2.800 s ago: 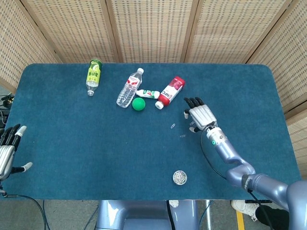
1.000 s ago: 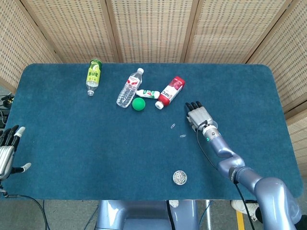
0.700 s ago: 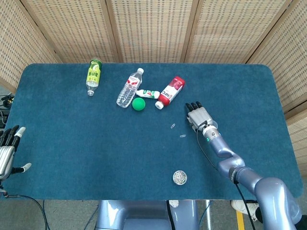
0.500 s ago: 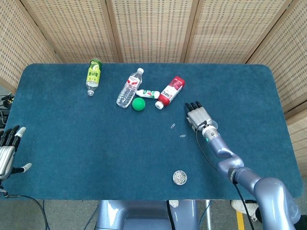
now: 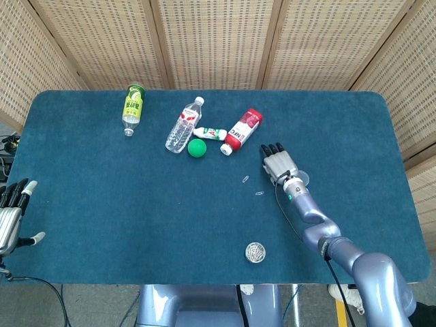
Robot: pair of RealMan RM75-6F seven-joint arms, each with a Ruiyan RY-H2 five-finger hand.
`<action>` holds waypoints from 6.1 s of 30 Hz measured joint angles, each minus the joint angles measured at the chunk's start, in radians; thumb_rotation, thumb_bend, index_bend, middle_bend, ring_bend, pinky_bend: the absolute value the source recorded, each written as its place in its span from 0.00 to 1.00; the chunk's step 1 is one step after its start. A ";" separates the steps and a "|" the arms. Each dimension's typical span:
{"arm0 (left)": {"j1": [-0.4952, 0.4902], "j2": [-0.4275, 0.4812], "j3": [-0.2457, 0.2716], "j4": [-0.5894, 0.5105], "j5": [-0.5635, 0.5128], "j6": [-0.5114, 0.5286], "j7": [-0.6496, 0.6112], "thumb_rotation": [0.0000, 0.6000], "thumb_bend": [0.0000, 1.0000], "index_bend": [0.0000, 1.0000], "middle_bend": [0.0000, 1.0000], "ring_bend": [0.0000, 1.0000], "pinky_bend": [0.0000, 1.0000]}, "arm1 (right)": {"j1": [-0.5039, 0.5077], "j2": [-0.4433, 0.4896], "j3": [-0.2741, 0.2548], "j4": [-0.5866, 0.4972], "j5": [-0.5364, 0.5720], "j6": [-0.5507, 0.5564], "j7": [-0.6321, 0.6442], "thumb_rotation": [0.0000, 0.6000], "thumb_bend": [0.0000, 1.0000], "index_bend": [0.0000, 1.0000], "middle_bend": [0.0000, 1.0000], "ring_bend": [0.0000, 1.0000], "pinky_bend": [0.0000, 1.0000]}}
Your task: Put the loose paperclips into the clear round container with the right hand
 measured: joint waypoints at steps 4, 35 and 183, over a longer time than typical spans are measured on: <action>0.000 0.000 0.000 0.000 -0.001 0.000 -0.001 1.00 0.00 0.00 0.00 0.00 0.00 | 0.001 -0.005 -0.001 0.009 -0.003 0.000 -0.001 1.00 0.35 0.54 0.00 0.00 0.00; 0.006 0.011 0.006 -0.009 0.023 0.011 -0.024 1.00 0.00 0.00 0.00 0.00 0.00 | -0.022 0.093 0.001 -0.170 -0.055 0.113 -0.002 1.00 0.55 0.63 0.00 0.00 0.00; -0.012 0.020 -0.001 0.000 0.000 -0.030 -0.052 1.00 0.00 0.00 0.00 0.00 0.00 | 0.055 0.131 0.013 -0.457 0.347 0.138 -0.365 1.00 0.83 0.40 0.58 0.44 0.56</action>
